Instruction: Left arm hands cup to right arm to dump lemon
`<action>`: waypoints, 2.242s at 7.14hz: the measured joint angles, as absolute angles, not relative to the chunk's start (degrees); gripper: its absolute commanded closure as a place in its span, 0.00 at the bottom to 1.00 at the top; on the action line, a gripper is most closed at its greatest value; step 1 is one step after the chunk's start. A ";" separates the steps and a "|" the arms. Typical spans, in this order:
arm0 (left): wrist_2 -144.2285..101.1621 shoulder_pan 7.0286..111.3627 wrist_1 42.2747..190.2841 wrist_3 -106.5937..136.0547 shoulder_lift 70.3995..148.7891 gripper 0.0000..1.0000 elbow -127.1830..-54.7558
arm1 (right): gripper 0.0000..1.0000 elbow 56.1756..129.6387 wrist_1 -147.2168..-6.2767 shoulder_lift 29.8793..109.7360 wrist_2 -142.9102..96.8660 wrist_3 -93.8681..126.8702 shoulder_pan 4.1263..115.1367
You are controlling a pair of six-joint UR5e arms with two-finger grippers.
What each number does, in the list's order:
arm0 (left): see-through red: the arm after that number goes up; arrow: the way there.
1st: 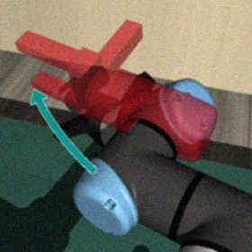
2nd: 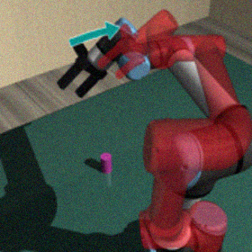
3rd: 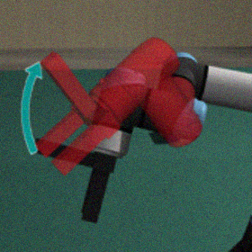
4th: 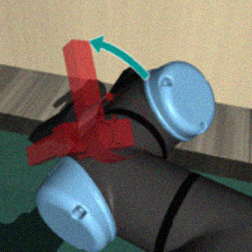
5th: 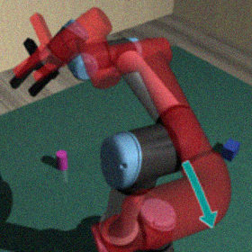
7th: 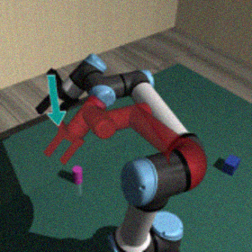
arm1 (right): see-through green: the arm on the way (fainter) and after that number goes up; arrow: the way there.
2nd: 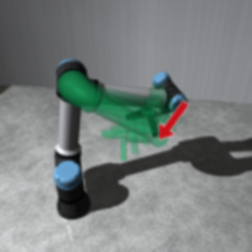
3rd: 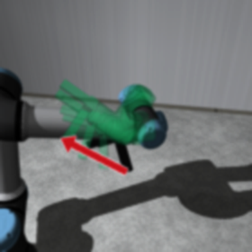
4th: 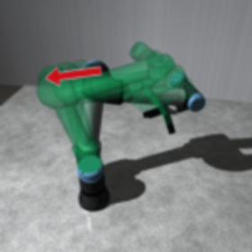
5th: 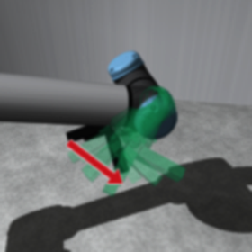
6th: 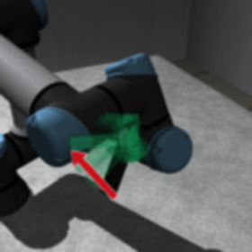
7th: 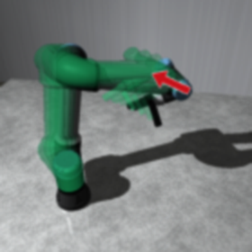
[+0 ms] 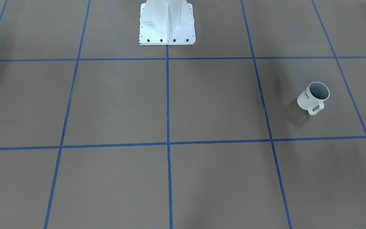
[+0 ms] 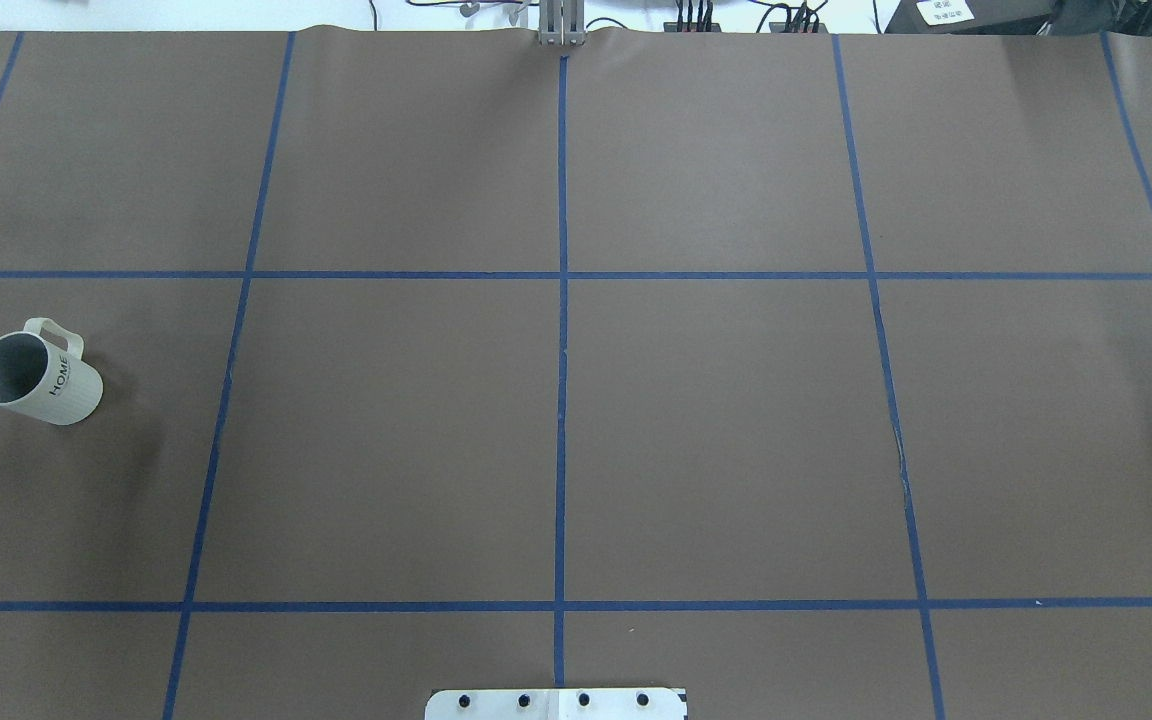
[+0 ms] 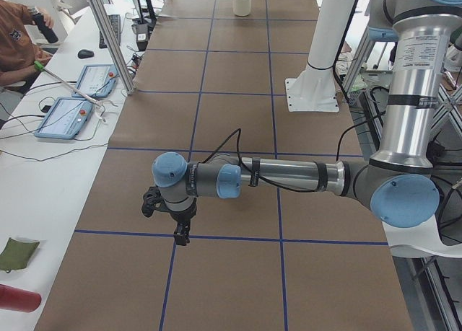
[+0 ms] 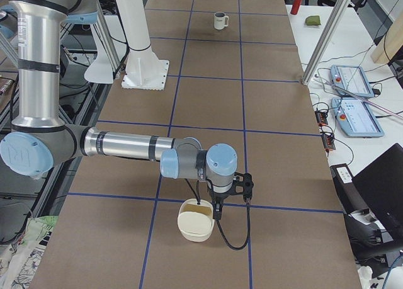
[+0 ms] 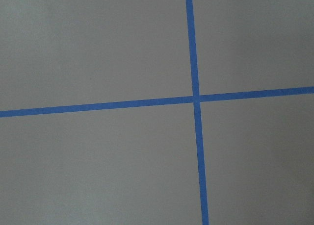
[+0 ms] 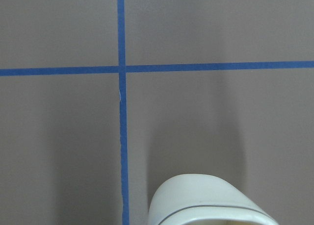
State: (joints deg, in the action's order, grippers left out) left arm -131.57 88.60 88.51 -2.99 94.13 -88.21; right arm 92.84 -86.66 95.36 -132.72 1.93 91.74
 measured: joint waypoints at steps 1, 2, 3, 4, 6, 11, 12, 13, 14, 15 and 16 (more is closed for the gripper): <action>-131.57 88.59 88.54 -3.02 94.13 0.00 -88.20 | 0.00 92.94 -86.66 95.35 -132.71 1.93 91.75; -131.01 88.60 88.64 -3.10 94.29 0.00 -88.24 | 0.00 93.05 -86.66 95.28 -132.71 1.95 91.76; -129.46 88.59 88.76 -3.16 94.68 0.00 -88.34 | 0.00 93.09 -86.66 95.23 -132.73 1.99 91.76; -127.99 88.59 89.27 -3.29 95.04 0.00 -88.44 | 0.00 93.16 -86.66 95.15 -132.77 2.01 91.76; -127.34 88.35 92.64 -2.72 95.37 0.00 -88.89 | 0.00 93.40 -86.66 94.67 -132.80 1.99 91.76; -131.99 77.04 95.38 23.06 93.82 0.00 -101.32 | 0.00 95.13 -86.66 94.43 -132.81 2.04 91.76; -131.49 73.74 97.21 29.03 91.52 0.00 -103.26 | 0.00 95.32 -86.66 94.43 -132.82 2.08 91.76; -129.58 70.31 101.54 35.20 88.95 0.00 -104.10 | 0.00 95.42 -86.66 94.45 -132.86 2.10 91.76; -127.32 66.85 107.10 41.13 86.50 0.00 -104.17 | 0.00 95.48 -86.66 94.47 -132.86 2.10 91.76; -126.01 64.62 110.62 44.48 85.09 0.00 -103.83 | 0.00 95.56 -86.66 94.48 -132.83 2.09 91.76; -125.46 63.16 112.24 45.92 84.46 0.00 -103.17 | 0.00 95.71 -86.66 94.50 -132.81 2.07 91.76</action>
State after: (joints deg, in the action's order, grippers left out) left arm -125.46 63.16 112.24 45.92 84.46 -103.17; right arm 95.71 -86.66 94.50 -132.81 2.07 91.76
